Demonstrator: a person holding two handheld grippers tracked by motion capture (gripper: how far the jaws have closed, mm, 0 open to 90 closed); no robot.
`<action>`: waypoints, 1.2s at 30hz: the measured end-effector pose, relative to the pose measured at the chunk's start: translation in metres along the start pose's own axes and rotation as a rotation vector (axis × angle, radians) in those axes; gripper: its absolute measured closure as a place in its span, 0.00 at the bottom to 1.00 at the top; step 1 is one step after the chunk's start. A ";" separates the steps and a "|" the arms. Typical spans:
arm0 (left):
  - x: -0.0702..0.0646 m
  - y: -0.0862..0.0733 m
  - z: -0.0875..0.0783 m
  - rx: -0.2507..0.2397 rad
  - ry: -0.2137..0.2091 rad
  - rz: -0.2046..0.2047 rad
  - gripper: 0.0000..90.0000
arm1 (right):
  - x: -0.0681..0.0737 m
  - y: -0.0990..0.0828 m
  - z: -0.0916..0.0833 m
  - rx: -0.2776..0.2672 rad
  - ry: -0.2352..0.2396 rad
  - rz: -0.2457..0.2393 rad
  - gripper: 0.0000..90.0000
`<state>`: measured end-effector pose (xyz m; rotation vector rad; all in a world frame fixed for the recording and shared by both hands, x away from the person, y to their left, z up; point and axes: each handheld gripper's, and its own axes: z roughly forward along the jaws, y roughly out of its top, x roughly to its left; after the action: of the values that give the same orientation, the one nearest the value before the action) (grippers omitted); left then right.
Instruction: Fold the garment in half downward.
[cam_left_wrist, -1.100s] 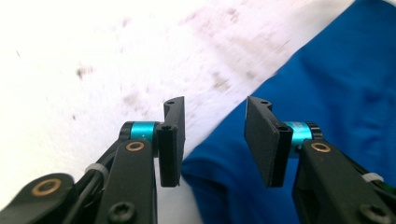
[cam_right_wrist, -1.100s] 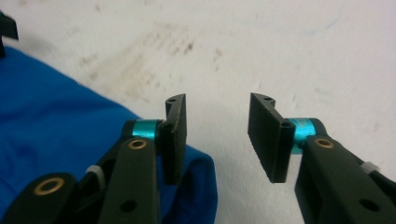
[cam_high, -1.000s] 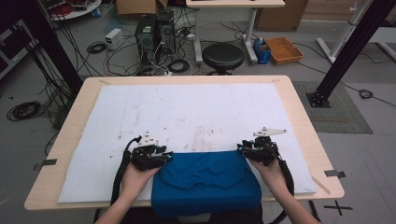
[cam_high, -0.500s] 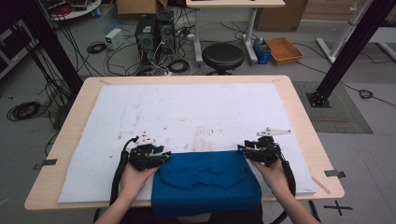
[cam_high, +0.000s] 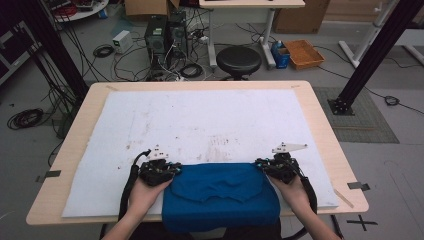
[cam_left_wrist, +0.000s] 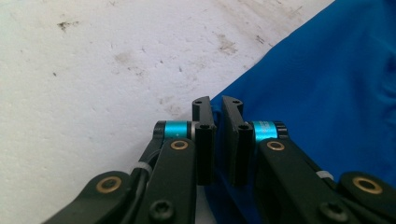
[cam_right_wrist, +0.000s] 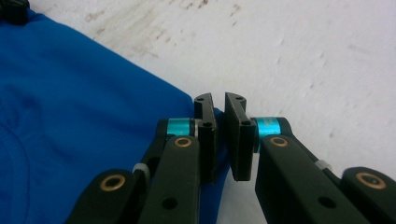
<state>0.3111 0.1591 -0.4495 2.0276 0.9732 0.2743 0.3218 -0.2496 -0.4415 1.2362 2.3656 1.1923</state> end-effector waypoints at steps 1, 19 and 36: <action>0.000 0.000 0.000 0.000 0.000 0.000 0.94 | 0.000 0.001 -0.001 -0.008 -0.001 -0.004 0.94; 0.053 0.072 0.033 -0.041 0.107 0.087 0.94 | -0.048 0.068 0.034 -0.062 -0.093 0.007 0.94; 0.077 0.085 0.057 0.004 0.164 0.057 0.76 | -0.065 0.082 0.058 -0.041 -0.173 0.001 0.83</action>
<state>0.4379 0.1520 -0.4306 2.0635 1.0173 0.4760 0.4406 -0.2405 -0.4289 1.2729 2.2063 1.0816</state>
